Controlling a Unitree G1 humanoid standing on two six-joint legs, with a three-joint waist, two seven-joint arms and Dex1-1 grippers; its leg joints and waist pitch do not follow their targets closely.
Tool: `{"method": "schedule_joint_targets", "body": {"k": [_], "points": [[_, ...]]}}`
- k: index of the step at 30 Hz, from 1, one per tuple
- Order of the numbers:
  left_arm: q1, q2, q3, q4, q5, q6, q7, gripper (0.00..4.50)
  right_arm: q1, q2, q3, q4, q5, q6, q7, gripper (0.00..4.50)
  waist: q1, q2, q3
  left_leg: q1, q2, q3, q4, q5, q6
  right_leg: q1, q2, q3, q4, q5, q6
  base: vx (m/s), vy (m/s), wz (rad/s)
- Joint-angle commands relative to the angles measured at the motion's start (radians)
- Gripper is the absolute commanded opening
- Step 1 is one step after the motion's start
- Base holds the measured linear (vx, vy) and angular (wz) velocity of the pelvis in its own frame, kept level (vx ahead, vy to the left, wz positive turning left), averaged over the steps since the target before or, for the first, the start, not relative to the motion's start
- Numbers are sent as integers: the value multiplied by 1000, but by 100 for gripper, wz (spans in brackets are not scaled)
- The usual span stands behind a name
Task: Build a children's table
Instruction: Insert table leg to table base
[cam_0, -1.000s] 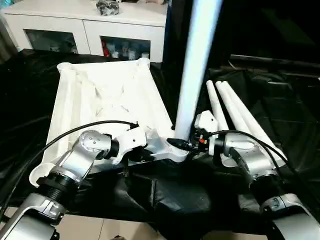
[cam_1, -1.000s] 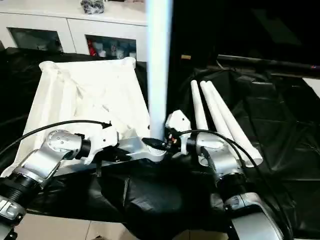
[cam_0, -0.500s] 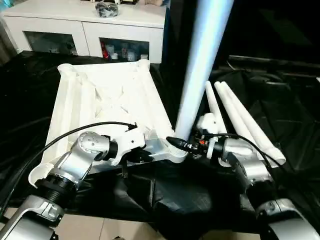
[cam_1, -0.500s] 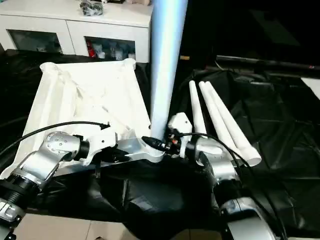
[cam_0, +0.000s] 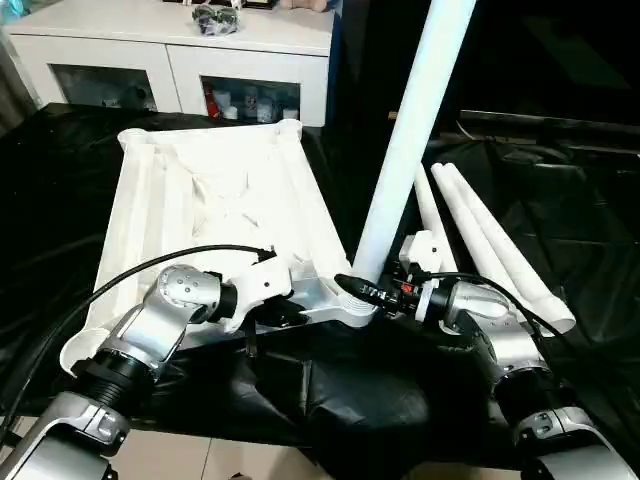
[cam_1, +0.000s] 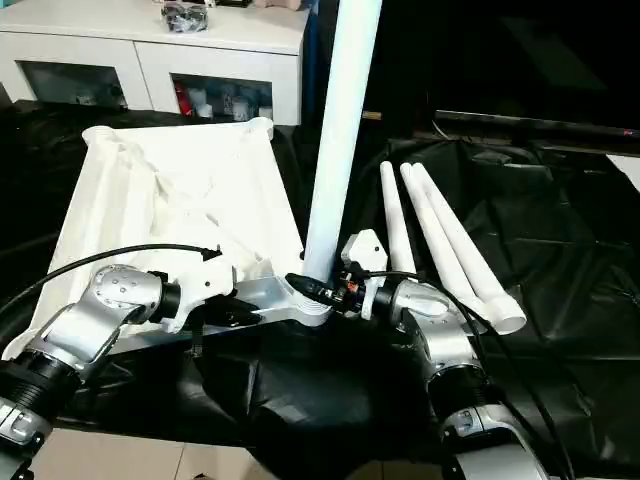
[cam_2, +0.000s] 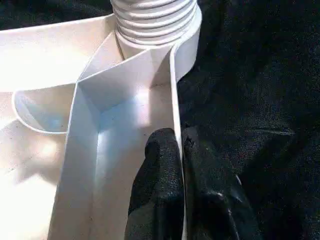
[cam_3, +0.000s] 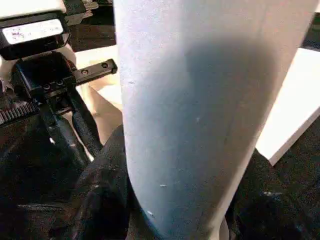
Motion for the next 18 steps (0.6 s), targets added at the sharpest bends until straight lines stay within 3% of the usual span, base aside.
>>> {"method": "schedule_joint_targets", "body": {"k": [1, 5, 8, 13, 15, 18], "points": [[7, 1, -19, 4, 20, 4, -15, 0, 40, -20, 17, 97, -58, 49, -35, 191, -5, 16, -35, 27, 70, -36, -86, -452, -44, -1, -91, 54, -96, -308, -215, 0, 0, 0], [-2, -28, 13, 2, 1, 46, 34, 0, 27, -1, 1, 116, -71, 39, -125, 191, -6, 17, -32, 28, 70, -37, -88, -458, -52, -6, -94, 55, -99, -349, -208, 0, 0, 0], [-23, -72, 51, 12, -3, 93, 129, 0, 10, 28, -22, 152, -79, 31, -235, 191, -12, 15, -30, 28, 68, -41, -88, -489, -64, -8, -95, 53, -104, -408, -191, 0, 0, 0], [-51, -158, 85, -10, 21, 217, 297, 0, -48, 110, -49, 235, -88, 47, -437, 191, -21, 22, -29, 29, 66, -47, -88, -522, -72, -13, -98, 51, -111, -470, -170, 0, 0, 0], [-64, -214, 86, -23, 34, 291, 361, 0, -90, 150, -34, 281, -106, 72, -503, 191, -26, 25, -28, 26, 66, -48, -89, -525, -70, -14, -98, 52, -112, -470, -169, 0, 0, 0], [-102, -313, 91, 19, 71, 368, 501, 0, -152, 208, -11, 346, -139, 93, -609, 191, -31, 19, -28, 23, 62, -45, -85, -495, -62, -14, -95, 51, -113, -443, -176, 0, 0, 0]]}}
